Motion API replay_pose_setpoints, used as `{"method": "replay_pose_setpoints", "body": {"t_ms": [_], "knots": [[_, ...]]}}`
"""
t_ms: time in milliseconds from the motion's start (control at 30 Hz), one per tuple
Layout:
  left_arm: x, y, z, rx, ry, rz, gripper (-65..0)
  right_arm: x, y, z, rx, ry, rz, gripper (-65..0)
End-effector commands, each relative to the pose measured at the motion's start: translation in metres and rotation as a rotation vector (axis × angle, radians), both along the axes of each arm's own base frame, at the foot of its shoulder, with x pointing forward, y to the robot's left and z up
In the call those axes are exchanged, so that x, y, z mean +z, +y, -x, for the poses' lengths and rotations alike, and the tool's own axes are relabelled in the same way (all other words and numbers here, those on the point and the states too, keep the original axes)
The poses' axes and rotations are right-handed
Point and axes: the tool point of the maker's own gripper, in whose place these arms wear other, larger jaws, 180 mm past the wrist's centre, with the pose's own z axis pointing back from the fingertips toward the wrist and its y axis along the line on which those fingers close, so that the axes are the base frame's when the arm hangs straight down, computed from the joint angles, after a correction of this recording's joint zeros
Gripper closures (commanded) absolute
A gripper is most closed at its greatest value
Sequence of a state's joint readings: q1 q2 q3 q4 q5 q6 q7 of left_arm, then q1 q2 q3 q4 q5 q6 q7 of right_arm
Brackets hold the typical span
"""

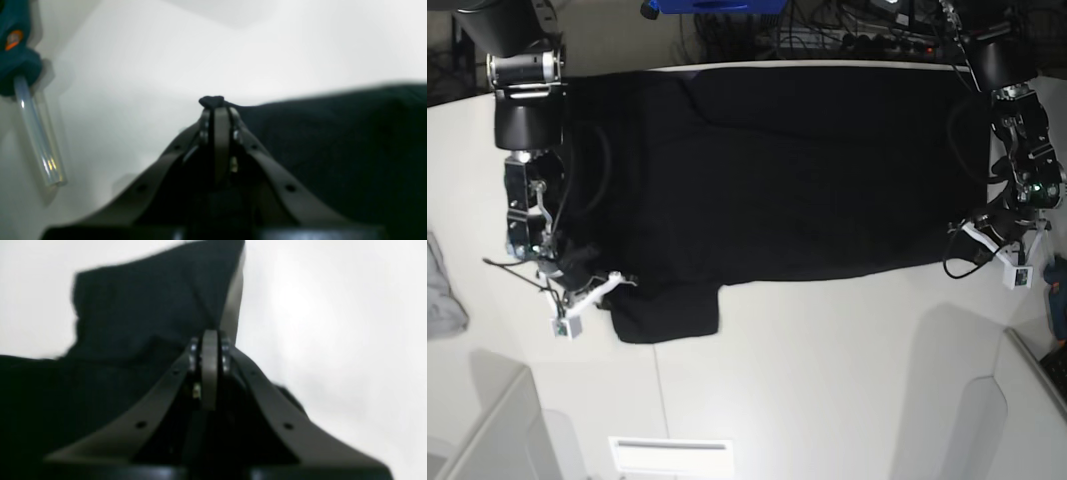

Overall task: Fold the T-shirt properly
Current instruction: 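Lift both side edges and fold them toward the hem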

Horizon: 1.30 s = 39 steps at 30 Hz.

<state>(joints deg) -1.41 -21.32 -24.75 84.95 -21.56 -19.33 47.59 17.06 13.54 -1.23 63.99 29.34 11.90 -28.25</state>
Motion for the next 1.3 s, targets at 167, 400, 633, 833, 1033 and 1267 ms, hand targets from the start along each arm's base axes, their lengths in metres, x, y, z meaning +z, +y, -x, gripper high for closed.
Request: {"method": "replay_pose_setpoints", "body": {"t_ms": [167,400,633,833,1033,1267], "knots": [[0.033,0.005,-0.001,0.017,-0.106,-0.028,0.0,0.026,0.000,-0.007,0.008,-0.088,0.003,0.0],[0.043,0.005,0.008,0.007,-0.080,-0.039,0.0,0.036,-0.014,0.006,-0.055,-0.121,0.002,0.0],[0.045,0.007,0.019,0.007,-0.081,-0.056,0.0,0.045,-0.025,0.020,-0.078,-0.117,0.006,0.0],[0.055,0.006,0.031,0.009,-0.101,-0.085,0.0,0.056,-0.022,0.031,-0.060,-0.130,0.017,0.0],[0.049,0.005,0.046,0.002,-0.072,-0.099,0.0,0.062,-0.016,0.044,-0.045,-0.145,0.025,0.0],[0.045,0.016,0.063,-0.007,-0.047,-0.121,0.0,0.066,-0.012,0.057,-0.033,-0.155,0.030,0.0]]}}
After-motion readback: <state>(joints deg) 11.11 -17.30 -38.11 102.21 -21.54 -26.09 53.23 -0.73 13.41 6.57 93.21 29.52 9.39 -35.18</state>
